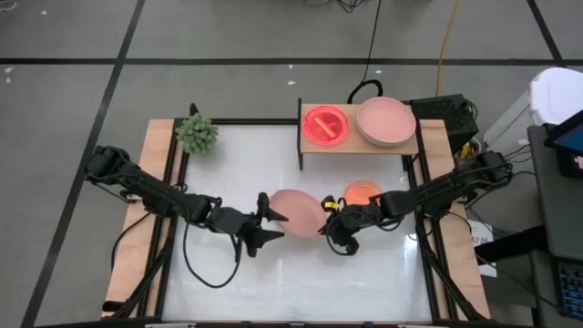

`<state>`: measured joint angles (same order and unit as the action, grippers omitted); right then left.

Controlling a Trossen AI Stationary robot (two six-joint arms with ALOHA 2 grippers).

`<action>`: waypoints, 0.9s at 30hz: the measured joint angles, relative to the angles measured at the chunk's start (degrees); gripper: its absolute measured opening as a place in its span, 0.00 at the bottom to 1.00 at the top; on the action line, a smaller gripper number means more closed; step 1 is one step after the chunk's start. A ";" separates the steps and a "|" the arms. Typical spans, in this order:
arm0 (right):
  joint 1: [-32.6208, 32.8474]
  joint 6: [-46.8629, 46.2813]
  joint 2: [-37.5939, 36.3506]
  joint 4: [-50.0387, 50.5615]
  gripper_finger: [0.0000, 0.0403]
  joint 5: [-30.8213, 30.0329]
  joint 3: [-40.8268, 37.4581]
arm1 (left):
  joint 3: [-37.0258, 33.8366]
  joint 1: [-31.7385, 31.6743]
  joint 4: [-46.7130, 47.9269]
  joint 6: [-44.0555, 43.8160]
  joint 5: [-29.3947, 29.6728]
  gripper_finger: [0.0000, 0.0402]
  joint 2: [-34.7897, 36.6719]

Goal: Place and stack plates onto a shelf
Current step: Stack the pink plate on top of the other pink plate on the shelf

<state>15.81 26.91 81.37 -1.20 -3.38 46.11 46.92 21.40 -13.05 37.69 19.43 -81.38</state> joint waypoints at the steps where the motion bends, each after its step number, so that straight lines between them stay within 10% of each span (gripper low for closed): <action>1: 0.02 -0.88 -0.67 1.11 0.00 -0.56 0.00 | 0.00 0.02 -1.07 -1.24 1.61 0.60 -0.01; 8: 0.09 -7.61 -6.18 10.20 0.00 -2.48 0.00 | 0.00 -0.06 -4.43 -14.26 17.81 0.64 0.06; 27: 0.79 -4.77 -22.89 17.70 0.00 -21.99 -0.04 | -6.23 -0.10 0.98 -44.14 19.35 0.65 0.02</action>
<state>16.60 22.14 58.48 16.50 -25.37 46.06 40.69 21.30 -12.06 -6.45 38.79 -81.36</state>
